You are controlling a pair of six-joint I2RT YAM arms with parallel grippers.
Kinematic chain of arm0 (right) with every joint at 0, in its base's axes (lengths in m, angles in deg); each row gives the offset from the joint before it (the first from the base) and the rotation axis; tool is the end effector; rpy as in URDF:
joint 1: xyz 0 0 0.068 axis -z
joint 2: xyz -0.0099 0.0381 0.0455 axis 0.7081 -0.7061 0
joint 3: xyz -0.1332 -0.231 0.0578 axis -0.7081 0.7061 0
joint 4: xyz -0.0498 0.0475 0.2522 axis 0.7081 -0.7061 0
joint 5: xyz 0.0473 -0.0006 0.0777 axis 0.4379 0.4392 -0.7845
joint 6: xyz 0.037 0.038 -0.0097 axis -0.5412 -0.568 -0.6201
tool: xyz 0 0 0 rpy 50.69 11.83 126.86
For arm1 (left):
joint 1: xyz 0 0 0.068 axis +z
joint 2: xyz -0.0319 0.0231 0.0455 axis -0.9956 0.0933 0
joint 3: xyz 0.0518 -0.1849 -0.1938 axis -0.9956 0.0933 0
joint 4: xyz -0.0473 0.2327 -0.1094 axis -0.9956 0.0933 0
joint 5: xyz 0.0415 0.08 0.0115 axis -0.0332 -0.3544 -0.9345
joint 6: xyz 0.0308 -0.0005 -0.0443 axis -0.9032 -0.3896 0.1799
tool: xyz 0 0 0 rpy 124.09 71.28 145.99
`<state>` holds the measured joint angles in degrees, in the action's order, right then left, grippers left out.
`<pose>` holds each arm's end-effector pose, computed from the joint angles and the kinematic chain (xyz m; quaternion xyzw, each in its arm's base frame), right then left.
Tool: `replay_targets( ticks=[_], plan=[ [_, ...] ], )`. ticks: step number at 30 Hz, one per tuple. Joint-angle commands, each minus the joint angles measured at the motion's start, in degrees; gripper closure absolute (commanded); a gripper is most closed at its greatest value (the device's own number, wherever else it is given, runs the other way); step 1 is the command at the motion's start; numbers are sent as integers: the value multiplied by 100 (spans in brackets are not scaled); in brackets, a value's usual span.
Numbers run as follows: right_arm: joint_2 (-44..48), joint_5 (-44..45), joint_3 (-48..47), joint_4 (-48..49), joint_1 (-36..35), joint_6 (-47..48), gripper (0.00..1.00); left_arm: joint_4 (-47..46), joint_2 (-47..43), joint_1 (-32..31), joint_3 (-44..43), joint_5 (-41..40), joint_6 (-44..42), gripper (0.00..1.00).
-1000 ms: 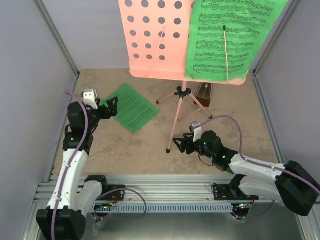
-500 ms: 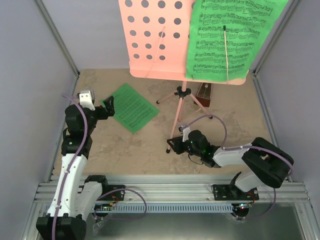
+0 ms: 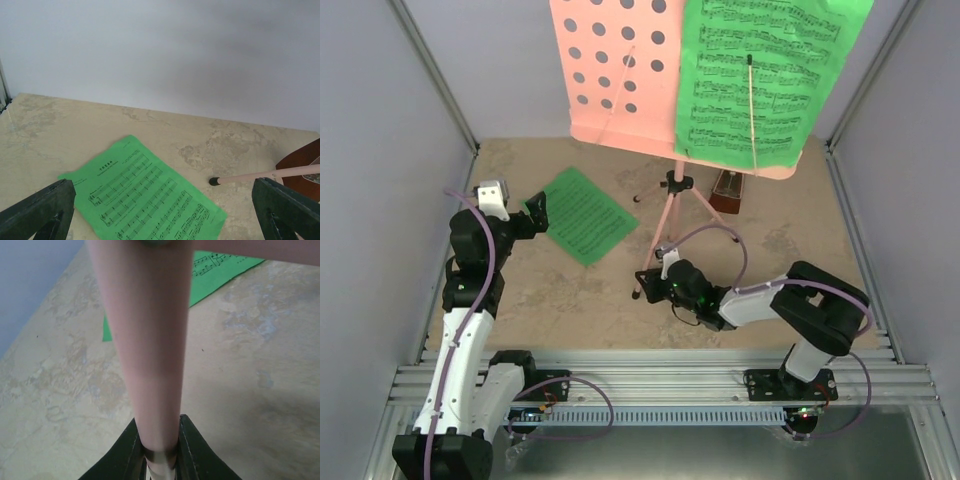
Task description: Pack up the instrument practice props
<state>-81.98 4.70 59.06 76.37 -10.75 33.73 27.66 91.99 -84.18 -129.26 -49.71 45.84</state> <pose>0.1700 0.2463 0.1329 -0.0859 0.8450 0.3792 0.3672 0.1866 -0.0046 0.3286 -0.0288 0.7715 -0.1300 0.6222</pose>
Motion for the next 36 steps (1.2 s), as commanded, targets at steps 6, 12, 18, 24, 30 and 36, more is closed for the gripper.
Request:
replay_targets(
  ticks=[6, 12, 18, 24, 30, 36],
  plan=[
    [-981, 748, -1211, -173, -518, -1388, 99, 42, 31, 6, 62, -22, -82, 1],
    [-1483, 968, -1943, -444, -618, -1426, 96, 50, 88, 6, 54, 16, -102, 1],
    [-1451, 1064, -1871, -281, -638, -1442, 75, 71, 119, 6, 37, 10, -110, 1],
    [-1131, 787, -1435, 409, -641, -852, 19, 93, 104, 6, 46, -119, -94, 1],
    [-572, 245, -1145, 332, -648, -185, 8, 174, 78, 3, 34, -518, -11, 1],
    [377, 313, -402, -50, -657, -41, 7, 246, 30, 6, 42, -971, 66, 1]
  ],
)
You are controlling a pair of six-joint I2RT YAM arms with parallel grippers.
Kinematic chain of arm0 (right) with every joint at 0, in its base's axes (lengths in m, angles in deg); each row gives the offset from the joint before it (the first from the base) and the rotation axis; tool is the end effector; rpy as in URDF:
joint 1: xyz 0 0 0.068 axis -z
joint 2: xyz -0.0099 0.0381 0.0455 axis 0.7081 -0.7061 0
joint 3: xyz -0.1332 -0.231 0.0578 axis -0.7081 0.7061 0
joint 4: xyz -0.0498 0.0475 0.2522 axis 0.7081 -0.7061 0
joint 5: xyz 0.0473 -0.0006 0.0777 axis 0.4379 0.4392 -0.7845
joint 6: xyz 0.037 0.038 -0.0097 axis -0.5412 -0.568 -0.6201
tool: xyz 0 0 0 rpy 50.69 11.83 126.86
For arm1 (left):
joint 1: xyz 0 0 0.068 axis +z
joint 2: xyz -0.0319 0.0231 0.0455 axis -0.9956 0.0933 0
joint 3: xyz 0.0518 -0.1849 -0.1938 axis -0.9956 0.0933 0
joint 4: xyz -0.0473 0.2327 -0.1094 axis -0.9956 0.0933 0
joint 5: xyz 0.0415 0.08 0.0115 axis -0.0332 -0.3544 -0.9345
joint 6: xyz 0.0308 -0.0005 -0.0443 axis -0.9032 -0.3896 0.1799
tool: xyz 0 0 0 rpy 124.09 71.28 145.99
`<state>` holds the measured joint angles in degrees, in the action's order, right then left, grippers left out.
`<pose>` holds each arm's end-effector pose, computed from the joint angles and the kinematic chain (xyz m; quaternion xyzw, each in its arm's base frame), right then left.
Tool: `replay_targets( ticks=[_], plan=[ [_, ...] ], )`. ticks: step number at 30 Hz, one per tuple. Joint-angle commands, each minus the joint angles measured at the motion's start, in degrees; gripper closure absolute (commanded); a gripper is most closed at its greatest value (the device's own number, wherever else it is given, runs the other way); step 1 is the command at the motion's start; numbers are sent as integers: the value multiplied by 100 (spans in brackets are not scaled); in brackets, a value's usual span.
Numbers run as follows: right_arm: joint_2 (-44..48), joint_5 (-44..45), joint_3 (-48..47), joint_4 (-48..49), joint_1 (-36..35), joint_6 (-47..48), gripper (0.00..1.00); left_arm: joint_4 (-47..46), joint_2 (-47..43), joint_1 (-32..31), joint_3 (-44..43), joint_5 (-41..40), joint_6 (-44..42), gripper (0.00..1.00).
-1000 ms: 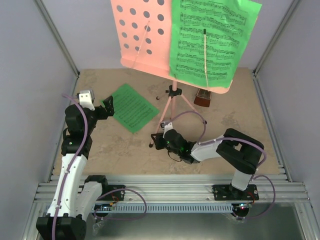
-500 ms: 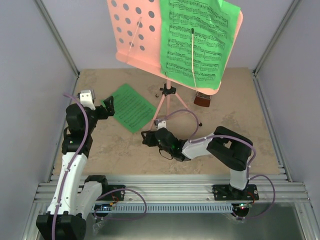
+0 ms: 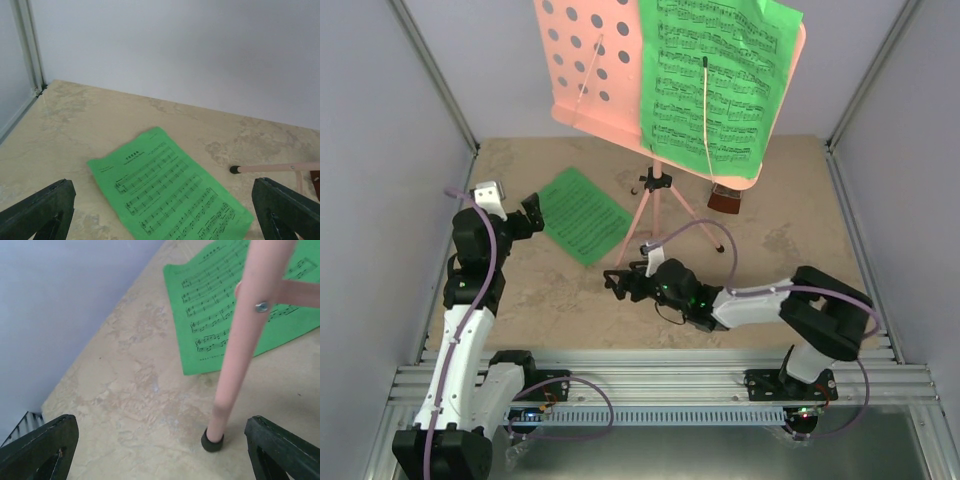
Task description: Pack up the instrument practice props
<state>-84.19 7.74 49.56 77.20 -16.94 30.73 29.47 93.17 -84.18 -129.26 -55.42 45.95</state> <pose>0.1625 0.2970 0.1682 -0.0862 0.8049 0.4420 0.3864 0.1906 -0.0010 0.3217 -0.0636 0.7865 -0.0911 0.6075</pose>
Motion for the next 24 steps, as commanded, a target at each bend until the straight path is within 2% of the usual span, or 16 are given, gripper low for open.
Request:
replay_targets(
  ticks=[1, 7, 11, 13, 16, 20, 24],
  plan=[
    [882, 39, 730, -151, -38, 299, 5, 60, -95, 6, 46, -397, 58, 1],
    [2317, 447, 1346, -1145, 63, 983, 2, 59, -86, 4, 47, -510, 122, 1],
    [3306, 468, 1673, -1749, 606, 1226, 2, 84, -109, 6, 40, -543, 145, 1],
    [3777, 306, 1731, -2177, 1074, 1319, 2, 44, -148, 6, 60, -540, 159, 1],
    [4290, -240, 1668, -2951, 2158, 1429, 2, -92, -183, 1, 108, -315, 156, 1],
    [4974, -801, 1347, -4071, 3496, 1650, 2, -311, -123, 6, 157, 397, 162, 3],
    [5761, -1035, 754, -4971, 4232, 1801, 2, -441, -227, 6, 46, 1235, 713, 6]
  ],
)
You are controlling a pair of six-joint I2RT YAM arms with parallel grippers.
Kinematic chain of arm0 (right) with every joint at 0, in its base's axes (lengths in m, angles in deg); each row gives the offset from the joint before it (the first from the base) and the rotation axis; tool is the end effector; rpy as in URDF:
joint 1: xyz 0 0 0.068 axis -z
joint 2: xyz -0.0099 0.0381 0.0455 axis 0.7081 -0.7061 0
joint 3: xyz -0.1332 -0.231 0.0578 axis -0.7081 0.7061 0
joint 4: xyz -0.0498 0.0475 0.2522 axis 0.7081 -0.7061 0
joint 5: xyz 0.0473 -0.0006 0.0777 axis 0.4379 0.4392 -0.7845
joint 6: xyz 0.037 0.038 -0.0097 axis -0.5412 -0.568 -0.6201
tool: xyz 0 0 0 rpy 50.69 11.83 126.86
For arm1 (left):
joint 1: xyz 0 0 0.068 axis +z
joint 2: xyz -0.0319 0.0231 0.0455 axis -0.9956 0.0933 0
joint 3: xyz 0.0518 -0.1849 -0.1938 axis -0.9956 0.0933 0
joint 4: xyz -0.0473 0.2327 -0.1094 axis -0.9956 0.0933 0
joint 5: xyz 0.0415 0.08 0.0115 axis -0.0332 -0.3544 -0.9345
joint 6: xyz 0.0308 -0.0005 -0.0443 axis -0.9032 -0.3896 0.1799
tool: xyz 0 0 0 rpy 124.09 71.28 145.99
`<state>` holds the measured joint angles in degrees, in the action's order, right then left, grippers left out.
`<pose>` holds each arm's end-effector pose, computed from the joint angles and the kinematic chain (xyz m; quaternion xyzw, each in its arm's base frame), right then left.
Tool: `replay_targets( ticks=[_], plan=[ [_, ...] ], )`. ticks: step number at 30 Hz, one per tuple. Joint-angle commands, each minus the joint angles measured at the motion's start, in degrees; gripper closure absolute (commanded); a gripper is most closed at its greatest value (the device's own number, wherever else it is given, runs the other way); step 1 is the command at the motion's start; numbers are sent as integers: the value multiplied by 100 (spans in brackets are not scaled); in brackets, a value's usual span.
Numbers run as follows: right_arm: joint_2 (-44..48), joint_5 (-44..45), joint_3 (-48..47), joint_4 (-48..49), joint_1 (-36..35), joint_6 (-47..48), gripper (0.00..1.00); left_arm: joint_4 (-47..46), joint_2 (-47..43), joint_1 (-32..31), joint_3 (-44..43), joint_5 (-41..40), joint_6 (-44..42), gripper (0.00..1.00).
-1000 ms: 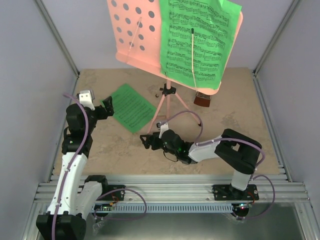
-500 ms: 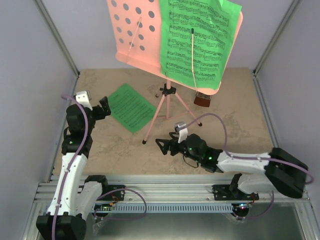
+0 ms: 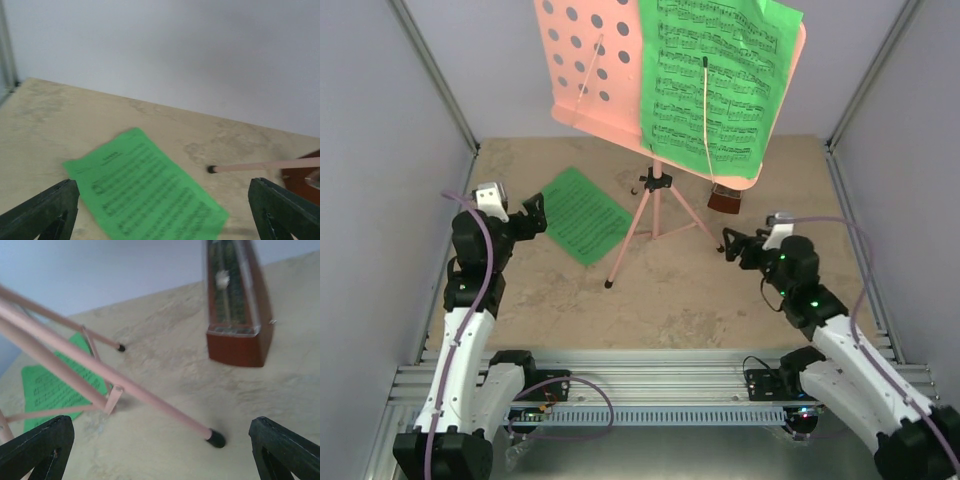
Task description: Pack up the instrument practice props
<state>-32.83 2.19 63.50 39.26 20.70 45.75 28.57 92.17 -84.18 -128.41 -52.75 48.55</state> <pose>0.1729 0.0776 0.2402 0.0451 0.8115 0.2584 0.5221 0.1876 -0.0027 0.3211 -0.0660 0.7803 -0.1235 0.6095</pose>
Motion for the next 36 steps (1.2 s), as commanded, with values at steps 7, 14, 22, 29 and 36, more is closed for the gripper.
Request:
replay_targets(
  ticks=[7, 14, 22, 29, 36],
  plan=[
    [1576, -1276, -1893, -1953, 601, 498, 2, -373, -88, -370, -1158, 2832, 1509, 10],
    [1522, -3619, -2350, -1156, 601, 63, 7, 235, 587, -1456, -2126, 2892, 1139, 14],
    [1016, -4500, -3097, -861, 601, -53, 19, -31, 1070, -2416, -3123, 2872, 1606, 17],
    [707, -4657, -3540, -418, 577, -298, 27, 55, 1744, -2841, -4154, 2656, 1798, 21],
    [570, -4655, -3662, -261, 510, -368, 29, 369, 2383, -3050, -4919, 2225, 1558, 26]
  ],
)
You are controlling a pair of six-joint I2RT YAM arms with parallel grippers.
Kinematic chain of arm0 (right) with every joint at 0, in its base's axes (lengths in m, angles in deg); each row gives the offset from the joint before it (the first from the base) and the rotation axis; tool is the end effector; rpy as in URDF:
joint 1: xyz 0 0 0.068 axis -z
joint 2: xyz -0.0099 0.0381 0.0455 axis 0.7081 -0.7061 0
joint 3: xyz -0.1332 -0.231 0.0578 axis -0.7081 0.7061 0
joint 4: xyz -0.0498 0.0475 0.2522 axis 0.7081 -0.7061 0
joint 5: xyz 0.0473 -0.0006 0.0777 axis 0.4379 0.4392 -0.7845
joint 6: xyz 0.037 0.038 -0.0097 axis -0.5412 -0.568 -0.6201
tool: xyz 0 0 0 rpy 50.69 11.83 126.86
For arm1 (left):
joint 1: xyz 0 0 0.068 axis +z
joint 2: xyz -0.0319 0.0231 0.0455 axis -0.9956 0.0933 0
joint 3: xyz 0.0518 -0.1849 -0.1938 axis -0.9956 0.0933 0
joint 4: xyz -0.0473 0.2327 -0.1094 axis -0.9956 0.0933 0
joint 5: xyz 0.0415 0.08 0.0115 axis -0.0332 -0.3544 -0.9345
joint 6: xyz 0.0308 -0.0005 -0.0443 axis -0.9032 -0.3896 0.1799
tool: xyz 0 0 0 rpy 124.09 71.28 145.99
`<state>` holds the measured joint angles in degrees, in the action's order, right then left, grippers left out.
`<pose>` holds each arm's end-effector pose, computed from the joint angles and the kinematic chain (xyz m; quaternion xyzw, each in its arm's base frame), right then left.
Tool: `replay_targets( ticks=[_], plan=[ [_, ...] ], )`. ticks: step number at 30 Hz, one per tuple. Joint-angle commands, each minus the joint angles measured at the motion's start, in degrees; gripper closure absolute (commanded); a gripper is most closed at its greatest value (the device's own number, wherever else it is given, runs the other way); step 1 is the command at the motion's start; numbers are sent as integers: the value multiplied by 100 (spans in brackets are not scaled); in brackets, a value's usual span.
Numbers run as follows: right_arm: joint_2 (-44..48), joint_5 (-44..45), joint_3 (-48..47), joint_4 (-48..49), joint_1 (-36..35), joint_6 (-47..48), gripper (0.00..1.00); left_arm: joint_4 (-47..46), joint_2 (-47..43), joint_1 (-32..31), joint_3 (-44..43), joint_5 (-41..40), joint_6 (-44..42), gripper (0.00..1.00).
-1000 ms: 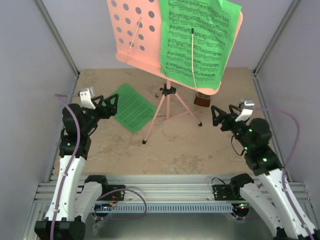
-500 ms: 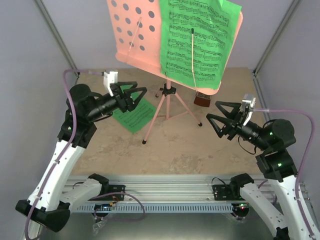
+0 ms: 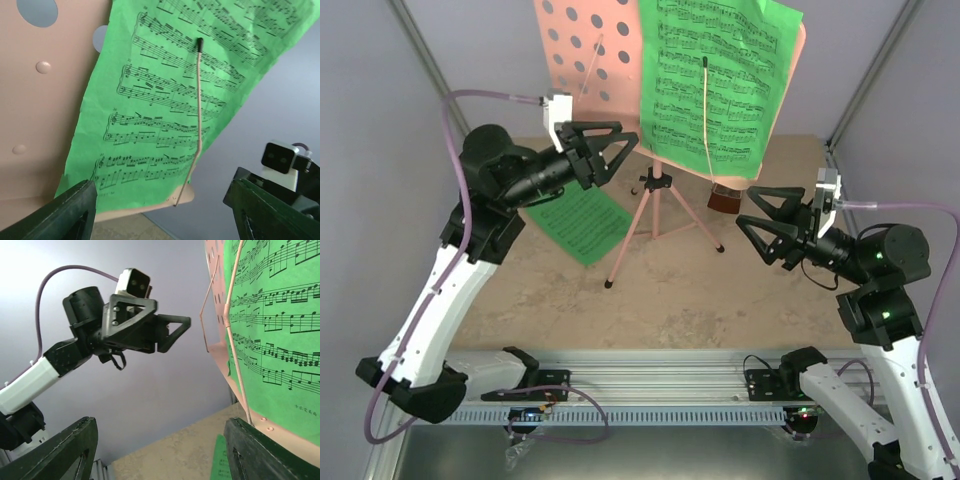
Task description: Pack up the instrument practice props
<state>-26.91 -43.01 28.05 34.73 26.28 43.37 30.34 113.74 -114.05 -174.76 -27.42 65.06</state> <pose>0.1025 0.0611 0.4587 -0.2374 0.5762 0.5222 0.5822 0.1851 -0.1261 0.5191 0.2027 0.6219 -0.5251 0.5445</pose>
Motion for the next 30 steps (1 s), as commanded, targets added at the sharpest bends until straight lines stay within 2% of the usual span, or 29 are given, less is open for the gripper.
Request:
replay_targets(
  ticks=[1, 14, 30],
  plan=[
    [-26, -135, -115, 193, -54, -130, 29, 209, 308, -70, -353, -350, -107, 27],
    [-129, -227, -76, 262, -168, -111, 29, 443, 1024, -94, -1028, -626, -298, 32],
    [-279, -212, -9, 302, -448, -47, 29, 706, 1415, -136, -1328, -86, -622, 48]
  ],
)
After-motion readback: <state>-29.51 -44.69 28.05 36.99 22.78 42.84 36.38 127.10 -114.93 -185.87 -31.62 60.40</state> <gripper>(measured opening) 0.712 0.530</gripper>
